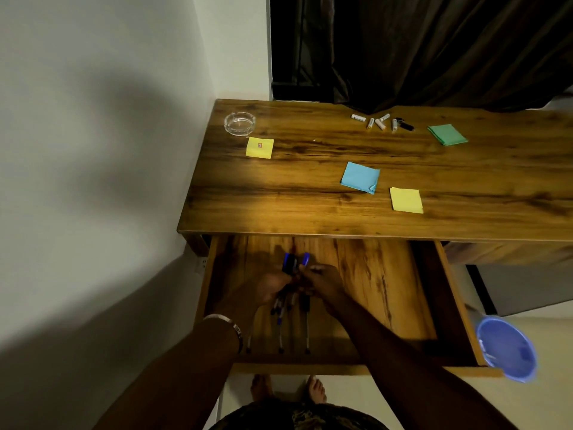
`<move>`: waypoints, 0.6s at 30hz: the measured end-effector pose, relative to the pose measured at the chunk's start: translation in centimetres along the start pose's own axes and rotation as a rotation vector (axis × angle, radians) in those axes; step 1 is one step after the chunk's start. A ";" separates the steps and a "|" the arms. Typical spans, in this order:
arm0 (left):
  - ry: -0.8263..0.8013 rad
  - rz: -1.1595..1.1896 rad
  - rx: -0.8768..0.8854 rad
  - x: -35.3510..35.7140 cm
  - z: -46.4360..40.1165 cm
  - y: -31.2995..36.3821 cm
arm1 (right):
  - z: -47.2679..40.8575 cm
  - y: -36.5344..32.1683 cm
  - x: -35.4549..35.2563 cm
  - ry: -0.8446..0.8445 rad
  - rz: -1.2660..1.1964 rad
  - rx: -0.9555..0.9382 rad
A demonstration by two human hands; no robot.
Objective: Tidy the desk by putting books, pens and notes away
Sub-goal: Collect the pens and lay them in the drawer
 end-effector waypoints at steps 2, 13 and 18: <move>0.054 -0.004 -0.006 0.0 -0.2 -0.2 | -0.9 1.6 -1.3 0.055 -0.018 0.039; 0.080 0.051 -0.064 -1.1 -0.6 -1.3 | -2.0 7.7 -6.4 0.189 0.643 0.172; 0.074 0.054 -0.068 -1.4 -0.4 -1.3 | -1.5 8.4 -5.6 0.236 0.752 0.195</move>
Point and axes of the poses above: each hand's wrist, its own z-axis away from the middle knuckle, its own x-axis out of the palm, y = z × x, the point moved 8 cm from there along -z, towards the middle knuckle, and after that the axes turned 12 degrees about z, right-handed, at the moved point
